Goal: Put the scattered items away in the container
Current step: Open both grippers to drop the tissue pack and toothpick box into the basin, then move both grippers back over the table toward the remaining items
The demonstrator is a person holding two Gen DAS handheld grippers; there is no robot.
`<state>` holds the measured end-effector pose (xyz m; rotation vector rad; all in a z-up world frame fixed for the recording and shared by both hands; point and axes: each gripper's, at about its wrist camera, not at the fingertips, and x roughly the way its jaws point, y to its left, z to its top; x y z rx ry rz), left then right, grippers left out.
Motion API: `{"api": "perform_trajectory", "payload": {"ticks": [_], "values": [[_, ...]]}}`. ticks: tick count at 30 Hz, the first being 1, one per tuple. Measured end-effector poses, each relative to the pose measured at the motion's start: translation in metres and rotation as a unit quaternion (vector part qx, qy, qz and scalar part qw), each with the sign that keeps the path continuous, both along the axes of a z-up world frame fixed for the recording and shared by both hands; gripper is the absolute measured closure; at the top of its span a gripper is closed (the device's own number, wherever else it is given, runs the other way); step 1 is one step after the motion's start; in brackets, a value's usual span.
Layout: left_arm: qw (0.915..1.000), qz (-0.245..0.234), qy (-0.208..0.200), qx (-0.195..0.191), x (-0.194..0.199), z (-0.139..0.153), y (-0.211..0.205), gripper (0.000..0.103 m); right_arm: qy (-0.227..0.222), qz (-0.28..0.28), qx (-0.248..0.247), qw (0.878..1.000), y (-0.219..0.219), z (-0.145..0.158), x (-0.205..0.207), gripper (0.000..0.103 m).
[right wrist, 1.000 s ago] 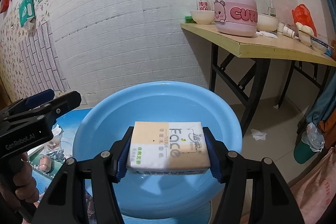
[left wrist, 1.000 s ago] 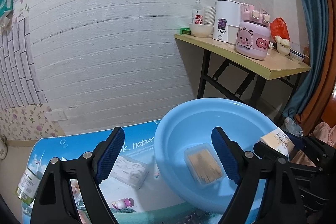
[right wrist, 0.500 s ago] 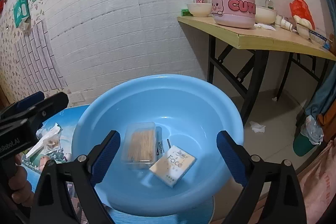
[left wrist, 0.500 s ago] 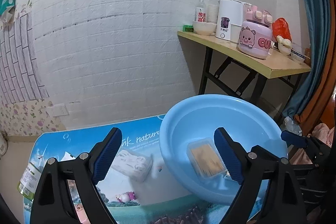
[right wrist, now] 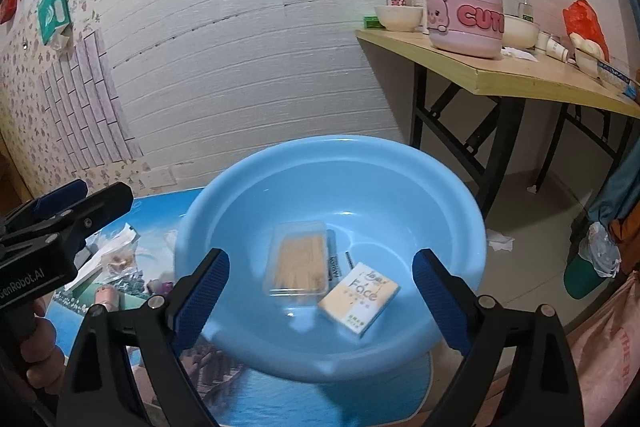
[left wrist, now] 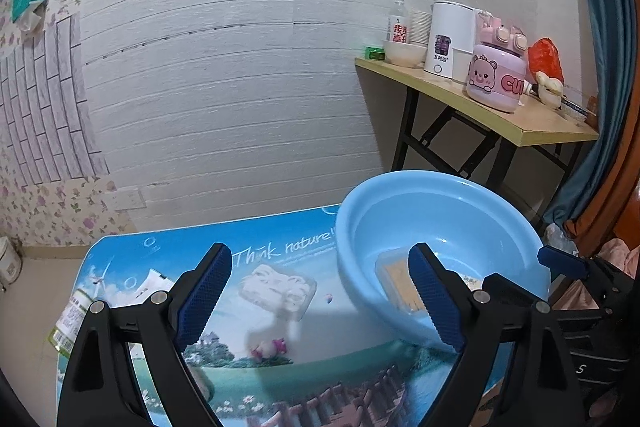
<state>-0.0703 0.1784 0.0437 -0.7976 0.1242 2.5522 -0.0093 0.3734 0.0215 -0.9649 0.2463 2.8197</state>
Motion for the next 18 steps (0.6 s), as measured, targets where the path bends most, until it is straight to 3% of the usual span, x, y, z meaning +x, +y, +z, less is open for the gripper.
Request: {"api": "perform_trajectory", "payload": {"ticks": [18], "values": [[0.9985, 0.055, -0.004, 0.002, 0.017, -0.006, -0.087, 0.013, 0.005, 0.075, 0.004, 0.997, -0.088, 0.008, 0.015, 0.009]]}}
